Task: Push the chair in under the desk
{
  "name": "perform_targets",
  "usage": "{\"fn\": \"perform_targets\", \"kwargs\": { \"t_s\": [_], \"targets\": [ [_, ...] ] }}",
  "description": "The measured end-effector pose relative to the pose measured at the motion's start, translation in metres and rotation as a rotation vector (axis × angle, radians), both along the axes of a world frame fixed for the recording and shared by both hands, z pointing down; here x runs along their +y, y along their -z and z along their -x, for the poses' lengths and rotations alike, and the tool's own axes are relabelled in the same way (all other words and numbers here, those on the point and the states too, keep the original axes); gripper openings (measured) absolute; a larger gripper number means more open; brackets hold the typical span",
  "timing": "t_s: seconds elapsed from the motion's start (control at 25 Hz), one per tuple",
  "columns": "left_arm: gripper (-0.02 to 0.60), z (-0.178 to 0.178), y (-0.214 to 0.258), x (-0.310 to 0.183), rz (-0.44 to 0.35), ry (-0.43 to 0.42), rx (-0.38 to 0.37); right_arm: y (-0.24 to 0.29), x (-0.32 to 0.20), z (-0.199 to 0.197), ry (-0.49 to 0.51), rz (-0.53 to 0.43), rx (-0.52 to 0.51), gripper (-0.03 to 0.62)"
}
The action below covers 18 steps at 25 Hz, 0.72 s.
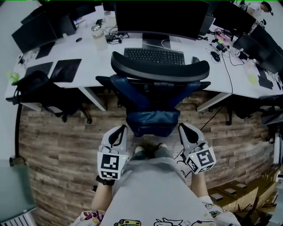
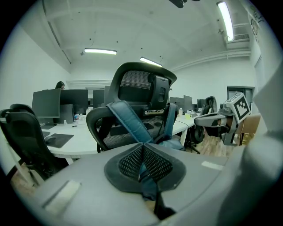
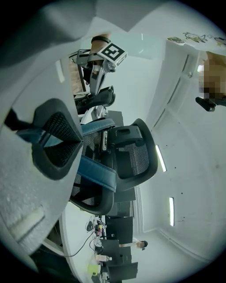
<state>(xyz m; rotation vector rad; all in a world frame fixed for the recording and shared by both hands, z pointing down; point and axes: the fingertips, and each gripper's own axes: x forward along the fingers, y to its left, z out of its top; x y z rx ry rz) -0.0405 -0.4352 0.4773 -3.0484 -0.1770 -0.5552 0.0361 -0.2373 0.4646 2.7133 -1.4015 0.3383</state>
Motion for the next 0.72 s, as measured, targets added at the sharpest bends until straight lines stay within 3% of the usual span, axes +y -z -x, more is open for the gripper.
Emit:
{"fn": "perform_targets", "kwargs": {
  "t_s": [0.72],
  "targets": [
    [0.010, -0.006, 0.001, -0.009, -0.007, 0.019, 0.004, 0.004, -0.008, -0.011, 0.002, -0.007, 0.004, 0.001]
  ]
}}
